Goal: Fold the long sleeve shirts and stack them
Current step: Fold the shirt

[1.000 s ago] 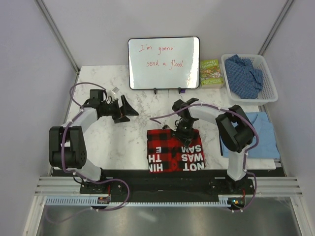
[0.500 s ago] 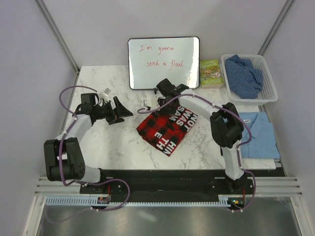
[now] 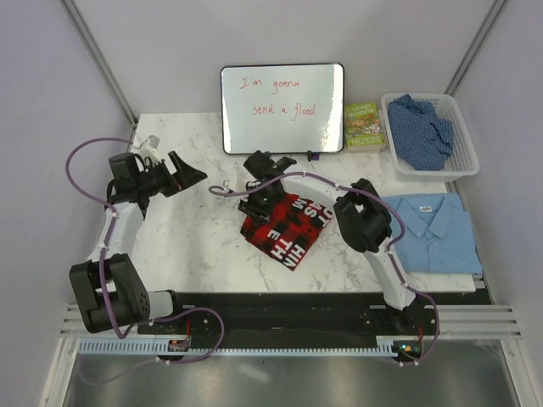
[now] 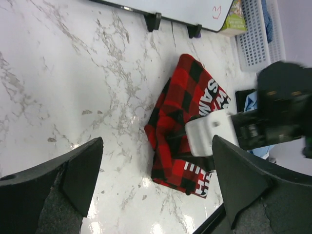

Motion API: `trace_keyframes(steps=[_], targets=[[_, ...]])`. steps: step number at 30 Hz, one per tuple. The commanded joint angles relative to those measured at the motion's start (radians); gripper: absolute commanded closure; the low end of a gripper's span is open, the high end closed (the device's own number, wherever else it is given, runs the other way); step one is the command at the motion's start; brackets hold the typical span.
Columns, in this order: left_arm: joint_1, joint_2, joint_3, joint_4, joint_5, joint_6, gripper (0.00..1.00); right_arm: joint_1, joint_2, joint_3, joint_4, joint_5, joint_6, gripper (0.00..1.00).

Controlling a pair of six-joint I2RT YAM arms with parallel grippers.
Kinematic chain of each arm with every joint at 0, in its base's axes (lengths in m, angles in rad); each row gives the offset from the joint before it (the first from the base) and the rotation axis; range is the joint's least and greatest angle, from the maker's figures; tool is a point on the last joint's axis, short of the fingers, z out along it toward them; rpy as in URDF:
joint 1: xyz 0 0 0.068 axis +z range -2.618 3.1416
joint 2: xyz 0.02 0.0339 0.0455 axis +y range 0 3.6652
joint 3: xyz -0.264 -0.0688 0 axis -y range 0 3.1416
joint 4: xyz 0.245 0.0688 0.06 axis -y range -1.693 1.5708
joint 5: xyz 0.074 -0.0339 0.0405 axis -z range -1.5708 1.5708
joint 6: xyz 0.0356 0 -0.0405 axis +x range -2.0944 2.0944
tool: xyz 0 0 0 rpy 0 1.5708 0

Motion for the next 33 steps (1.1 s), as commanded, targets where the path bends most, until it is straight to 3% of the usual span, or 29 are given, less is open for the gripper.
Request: trace_keyframes(steps=[1,4,8,11,15,18,22,27,33], targets=[[0.029,-0.001,0.033,-0.053,0.05,0.037,0.01,-0.005,0.022,-0.089,-0.071,-0.045,-0.062,0.56],[0.028,0.001,-0.021,-0.055,0.079,0.002,0.0,0.004,-0.059,-0.244,-0.152,-0.039,-0.258,0.57],[-0.041,0.002,-0.134,-0.052,0.073,-0.038,0.05,0.007,-0.3,-0.547,-0.185,0.062,-0.485,0.58],[-0.134,0.005,-0.214,0.036,0.028,-0.104,0.11,-0.028,-0.412,-0.539,-0.238,0.029,-0.538,0.55],[-0.292,0.056,-0.243,0.203,-0.042,-0.202,0.14,-0.111,-0.463,-0.407,-0.268,-0.088,-0.386,0.47],[-0.395,0.128,-0.242,0.315,-0.09,-0.327,0.16,-0.232,-0.388,-0.303,-0.269,-0.142,-0.225,0.46],[-0.486,0.22,-0.243,0.462,-0.183,-0.452,0.2,-0.338,-0.271,-0.208,-0.295,-0.1,-0.084,0.46],[-0.607,0.297,-0.208,0.557,-0.246,-0.496,0.25,-0.361,-0.219,-0.263,-0.199,-0.036,0.08,0.49],[-0.704,0.402,-0.185,0.58,-0.304,-0.573,0.24,-0.389,-0.165,-0.286,-0.162,0.013,0.114,0.49]])
